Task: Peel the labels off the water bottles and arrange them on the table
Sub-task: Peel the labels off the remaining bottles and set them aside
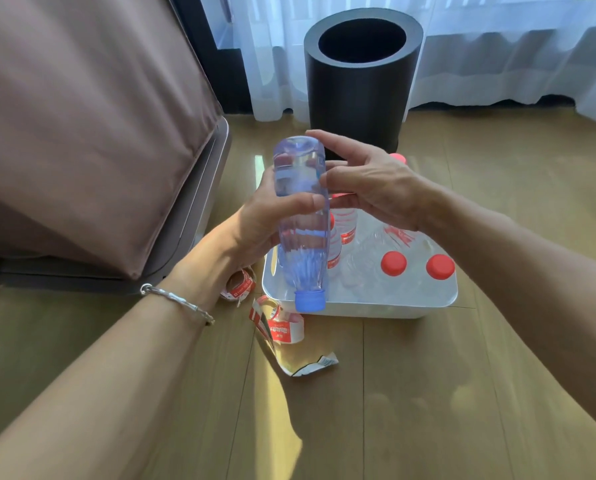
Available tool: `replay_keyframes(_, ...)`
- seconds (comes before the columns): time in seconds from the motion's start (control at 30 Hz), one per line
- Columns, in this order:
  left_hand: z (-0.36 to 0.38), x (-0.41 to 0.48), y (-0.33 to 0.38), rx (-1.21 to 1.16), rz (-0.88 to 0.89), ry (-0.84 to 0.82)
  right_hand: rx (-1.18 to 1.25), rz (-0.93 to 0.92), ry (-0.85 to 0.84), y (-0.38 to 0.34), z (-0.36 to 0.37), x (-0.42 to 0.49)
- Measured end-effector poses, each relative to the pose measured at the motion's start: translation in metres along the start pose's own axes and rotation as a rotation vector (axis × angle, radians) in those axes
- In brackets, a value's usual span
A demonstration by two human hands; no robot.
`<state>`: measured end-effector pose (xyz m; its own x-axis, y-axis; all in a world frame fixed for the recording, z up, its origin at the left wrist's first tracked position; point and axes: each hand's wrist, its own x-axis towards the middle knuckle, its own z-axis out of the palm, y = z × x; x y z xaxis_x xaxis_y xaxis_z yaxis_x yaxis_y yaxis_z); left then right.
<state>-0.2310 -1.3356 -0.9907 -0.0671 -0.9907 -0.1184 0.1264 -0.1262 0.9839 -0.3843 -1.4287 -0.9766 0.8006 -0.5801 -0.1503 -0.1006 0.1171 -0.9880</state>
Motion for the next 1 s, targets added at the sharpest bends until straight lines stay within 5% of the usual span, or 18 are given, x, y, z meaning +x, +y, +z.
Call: replay_keyframes(1.0,-0.006,-0.001,-0.002,0.076,-0.171,-0.050,0.075,0.078,-0.061,0.011,0.006,-0.001)
